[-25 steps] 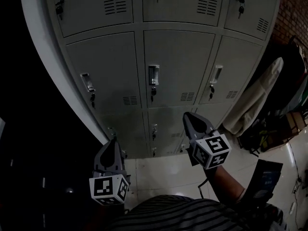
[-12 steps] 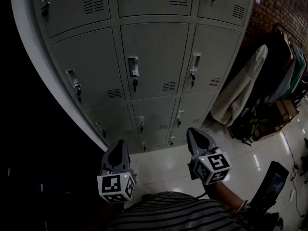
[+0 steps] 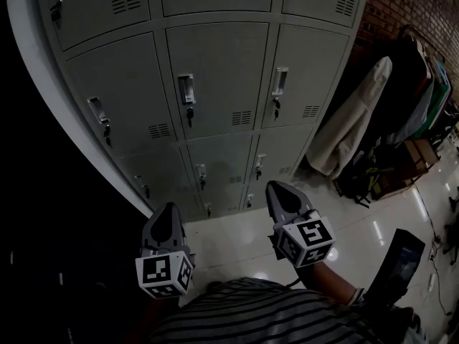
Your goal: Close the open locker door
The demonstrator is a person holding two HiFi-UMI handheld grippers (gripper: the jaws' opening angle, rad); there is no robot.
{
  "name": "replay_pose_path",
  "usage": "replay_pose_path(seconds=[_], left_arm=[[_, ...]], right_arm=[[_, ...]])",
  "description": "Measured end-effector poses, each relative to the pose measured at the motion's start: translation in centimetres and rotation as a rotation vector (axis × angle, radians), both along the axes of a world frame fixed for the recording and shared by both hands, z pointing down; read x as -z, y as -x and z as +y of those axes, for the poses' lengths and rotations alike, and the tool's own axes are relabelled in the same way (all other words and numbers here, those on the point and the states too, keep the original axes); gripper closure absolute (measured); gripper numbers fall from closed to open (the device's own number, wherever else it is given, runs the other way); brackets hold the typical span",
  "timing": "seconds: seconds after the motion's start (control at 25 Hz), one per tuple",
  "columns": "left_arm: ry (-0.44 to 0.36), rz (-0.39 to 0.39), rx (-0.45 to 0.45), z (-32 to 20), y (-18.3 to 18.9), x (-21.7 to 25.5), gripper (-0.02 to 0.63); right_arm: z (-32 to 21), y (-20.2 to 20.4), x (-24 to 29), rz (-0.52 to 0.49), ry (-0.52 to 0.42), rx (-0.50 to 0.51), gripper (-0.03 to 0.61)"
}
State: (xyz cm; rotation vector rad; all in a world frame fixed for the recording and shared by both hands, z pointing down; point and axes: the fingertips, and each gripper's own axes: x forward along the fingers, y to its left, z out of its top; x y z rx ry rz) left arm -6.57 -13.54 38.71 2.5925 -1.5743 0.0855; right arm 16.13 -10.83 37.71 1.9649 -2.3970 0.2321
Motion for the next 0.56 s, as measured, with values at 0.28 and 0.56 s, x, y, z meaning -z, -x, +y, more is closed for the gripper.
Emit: replay_pose_path(seconds=[0.28,0.56], left_arm=[[0.010,0.009,0.019,0.4,0.1,-0.2,0.609],[0.006,0.006,0.009,0.3,-0.1,-0.1,0.609]], right_arm=[[-0.5,1.5,0.1,0.005,-0.001,0.057,0.578],[-0.5,1.3,0.5,0.008,-0.007,0.056,0.578]])
